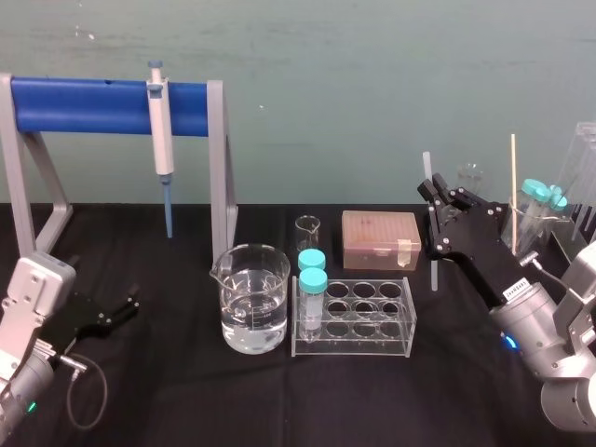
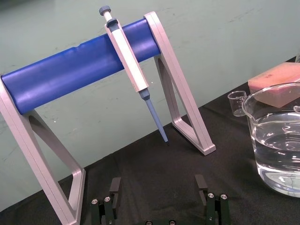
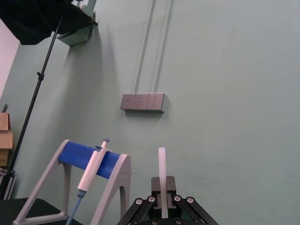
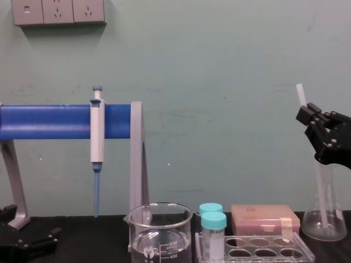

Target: Pick up the stirring rod with one hand, then place it down.

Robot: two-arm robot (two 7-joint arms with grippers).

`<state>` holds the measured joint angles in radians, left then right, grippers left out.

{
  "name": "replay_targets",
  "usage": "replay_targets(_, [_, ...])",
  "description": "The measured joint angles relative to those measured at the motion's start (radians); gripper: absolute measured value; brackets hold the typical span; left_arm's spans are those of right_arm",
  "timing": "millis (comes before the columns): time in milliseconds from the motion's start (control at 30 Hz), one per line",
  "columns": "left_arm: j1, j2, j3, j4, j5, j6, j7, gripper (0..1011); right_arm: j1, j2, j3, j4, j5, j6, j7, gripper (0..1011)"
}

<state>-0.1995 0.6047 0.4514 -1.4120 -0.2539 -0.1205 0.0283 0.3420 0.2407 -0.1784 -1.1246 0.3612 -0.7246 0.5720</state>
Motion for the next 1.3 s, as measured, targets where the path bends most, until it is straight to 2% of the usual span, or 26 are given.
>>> replay_targets(1067, [0.0, 0.0, 0.0, 0.0, 0.0, 0.0, 0.0, 1000, 0.0, 0.0, 0.0, 0.0, 0.0, 0.0, 0.0, 64])
replay_targets(1233, [0.0, 0.0, 0.0, 0.0, 0.0, 0.0, 0.0, 1000, 0.008, -0.005, 0.001, 0.013, 0.026, -0.005, 0.041, 64])
replay_targets(1300, [0.0, 0.0, 0.0, 0.0, 0.0, 0.0, 0.0, 1000, 0.017, -0.008, -0.002, 0.027, 0.053, -0.011, 0.077, 64])
